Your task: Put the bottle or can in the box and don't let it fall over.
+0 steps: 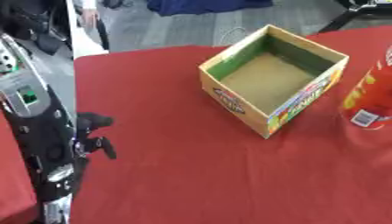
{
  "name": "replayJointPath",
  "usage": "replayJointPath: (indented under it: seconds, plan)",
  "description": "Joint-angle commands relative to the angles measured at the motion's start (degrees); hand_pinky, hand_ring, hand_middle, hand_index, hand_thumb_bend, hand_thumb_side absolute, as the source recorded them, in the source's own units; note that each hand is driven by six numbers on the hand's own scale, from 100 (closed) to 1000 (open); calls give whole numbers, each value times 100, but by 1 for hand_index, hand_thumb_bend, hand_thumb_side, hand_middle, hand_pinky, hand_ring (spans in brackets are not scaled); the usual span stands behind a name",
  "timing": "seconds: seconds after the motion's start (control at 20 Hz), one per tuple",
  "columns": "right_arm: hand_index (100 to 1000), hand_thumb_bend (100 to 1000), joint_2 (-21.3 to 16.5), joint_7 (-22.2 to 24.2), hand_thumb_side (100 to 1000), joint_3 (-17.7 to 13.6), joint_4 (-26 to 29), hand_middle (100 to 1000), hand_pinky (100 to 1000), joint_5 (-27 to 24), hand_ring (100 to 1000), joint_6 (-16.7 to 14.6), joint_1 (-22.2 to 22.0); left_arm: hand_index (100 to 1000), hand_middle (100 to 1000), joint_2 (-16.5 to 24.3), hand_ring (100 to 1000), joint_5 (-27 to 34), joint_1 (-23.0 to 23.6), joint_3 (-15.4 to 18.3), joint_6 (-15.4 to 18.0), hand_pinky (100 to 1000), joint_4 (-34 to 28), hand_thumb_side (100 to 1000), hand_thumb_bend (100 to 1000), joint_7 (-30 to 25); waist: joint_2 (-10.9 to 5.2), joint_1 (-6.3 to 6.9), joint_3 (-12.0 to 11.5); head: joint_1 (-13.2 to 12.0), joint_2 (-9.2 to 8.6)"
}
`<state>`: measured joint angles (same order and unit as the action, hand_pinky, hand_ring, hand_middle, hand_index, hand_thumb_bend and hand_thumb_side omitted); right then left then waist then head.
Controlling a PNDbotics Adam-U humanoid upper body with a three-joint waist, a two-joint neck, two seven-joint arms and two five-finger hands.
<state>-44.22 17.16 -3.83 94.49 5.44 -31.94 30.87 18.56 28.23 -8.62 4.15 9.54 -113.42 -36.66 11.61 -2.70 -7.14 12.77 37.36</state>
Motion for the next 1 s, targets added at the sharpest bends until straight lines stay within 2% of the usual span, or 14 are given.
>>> replayJointPath:
  seconds: [0.05,0.45,1.0]
  plan:
    - [166,100,-376,70,100,-72,144,145,100,-284,163,94,185,778,732,87,833,10,-35,48,-16,520,-118,650,100,10,-139,-7,-13,17,9]
    - [168,100,-716,183,100,-92,195,148,100,-1145,165,327,643,776,730,139,832,17,-33,39,-27,521,-118,649,100,13,-182,-82,-66,47,34]
    - [171,100,-678,204,100,-82,58,153,100,-2110,168,717,1426,775,729,198,831,49,-96,-5,-18,521,-118,648,100,-31,-161,-153,-219,198,31]
